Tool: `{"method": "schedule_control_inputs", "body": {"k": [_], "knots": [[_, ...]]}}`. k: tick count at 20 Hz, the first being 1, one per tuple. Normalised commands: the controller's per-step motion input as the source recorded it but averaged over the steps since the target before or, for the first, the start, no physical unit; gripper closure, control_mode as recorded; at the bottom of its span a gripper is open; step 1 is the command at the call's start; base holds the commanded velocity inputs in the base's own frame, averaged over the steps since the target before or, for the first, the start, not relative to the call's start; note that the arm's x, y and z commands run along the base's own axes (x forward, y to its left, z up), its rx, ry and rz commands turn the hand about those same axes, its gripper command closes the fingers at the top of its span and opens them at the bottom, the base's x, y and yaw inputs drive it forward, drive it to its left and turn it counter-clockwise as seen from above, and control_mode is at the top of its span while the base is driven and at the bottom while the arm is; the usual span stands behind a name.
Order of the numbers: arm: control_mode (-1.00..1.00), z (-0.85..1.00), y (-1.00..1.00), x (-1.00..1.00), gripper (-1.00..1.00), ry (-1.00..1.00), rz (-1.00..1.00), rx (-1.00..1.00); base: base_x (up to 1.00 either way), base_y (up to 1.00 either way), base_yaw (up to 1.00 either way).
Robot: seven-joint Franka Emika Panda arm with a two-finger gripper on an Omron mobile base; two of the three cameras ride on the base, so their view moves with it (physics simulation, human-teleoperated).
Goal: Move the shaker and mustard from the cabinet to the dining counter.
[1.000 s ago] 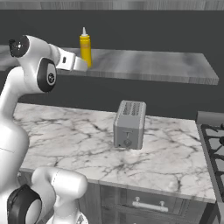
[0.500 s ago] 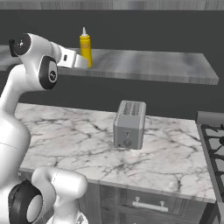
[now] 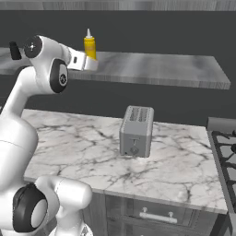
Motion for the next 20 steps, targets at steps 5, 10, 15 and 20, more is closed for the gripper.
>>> {"method": "schedule_control_inputs", "body": {"k": [5,10,15,20], "knots": [[-1.0,0.0,0.0,0.29,-1.0,0.0,0.01,0.0,0.0,0.0,0.0],[-1.0,0.0,0.0,0.32,-1.0,0.0,0.0,0.0,0.0,0.0,0.0],[-1.0,0.0,0.0,0.28,-1.0,0.0,0.0,0.0,0.0,0.0,0.0],[-1.0,0.0,0.0,0.18,-1.0,0.0,0.0,0.0,0.0,0.0,0.0]]}}
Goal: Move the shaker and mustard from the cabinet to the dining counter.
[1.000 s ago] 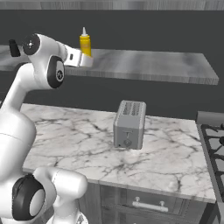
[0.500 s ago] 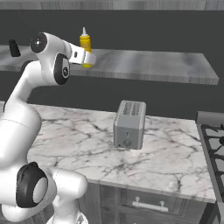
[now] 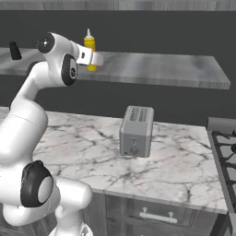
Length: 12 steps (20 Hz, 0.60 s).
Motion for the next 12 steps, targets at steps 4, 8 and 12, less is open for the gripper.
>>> {"method": "schedule_control_inputs", "body": {"k": [4,8,12], "knots": [[-1.0,-0.02,0.0,0.17,-1.0,0.0,0.0,0.0,0.0,0.0,0.0],[-1.0,-0.03,0.0,0.16,-1.0,0.0,0.0,0.0,0.0,0.0,0.0],[-1.0,-0.07,0.0,0.17,-1.0,0.0,0.0,0.0,0.0,0.0,0.0]]}}
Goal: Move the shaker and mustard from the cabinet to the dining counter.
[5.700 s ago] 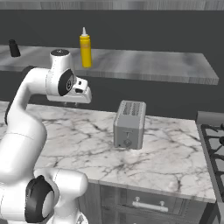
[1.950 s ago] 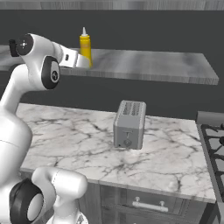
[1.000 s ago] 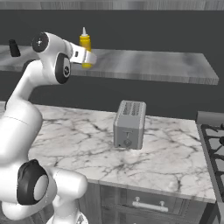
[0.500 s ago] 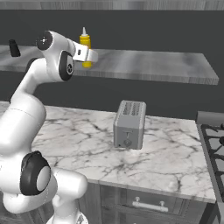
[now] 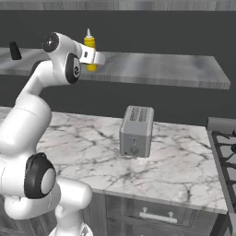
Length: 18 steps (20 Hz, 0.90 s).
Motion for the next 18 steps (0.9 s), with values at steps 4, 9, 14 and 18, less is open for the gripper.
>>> {"method": "schedule_control_inputs", "body": {"k": [4,9,14,18], "knots": [[-1.0,-0.06,0.0,0.16,-1.0,0.0,0.0,0.0,0.0,0.0,0.0],[-1.0,-0.02,0.0,0.08,-1.0,0.0,0.0,0.0,0.0,0.0,0.0],[-1.0,0.0,0.0,0.04,-1.0,0.0,0.0,0.0,0.0,0.0,0.0],[-1.0,0.0,0.0,0.04,-1.0,0.0,0.0,0.0,0.0,0.0,0.0]]}}
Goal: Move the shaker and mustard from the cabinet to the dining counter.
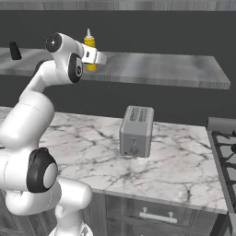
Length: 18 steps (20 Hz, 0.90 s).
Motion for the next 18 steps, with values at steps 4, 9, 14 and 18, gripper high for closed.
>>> {"method": "schedule_control_inputs", "body": {"k": [4,9,14,18], "knots": [[-1.0,-0.01,0.0,0.02,-1.0,0.0,0.0,0.0,0.0,0.0,0.0],[-1.0,-0.08,0.0,0.07,-1.0,0.0,0.0,0.0,0.0,0.0,0.0],[-1.0,-0.09,0.0,0.12,1.0,0.0,0.0,0.0,0.0,0.0,0.0],[-1.0,0.0,0.0,0.03,1.0,0.0,0.0,0.0,0.0,0.0,0.0]]}}
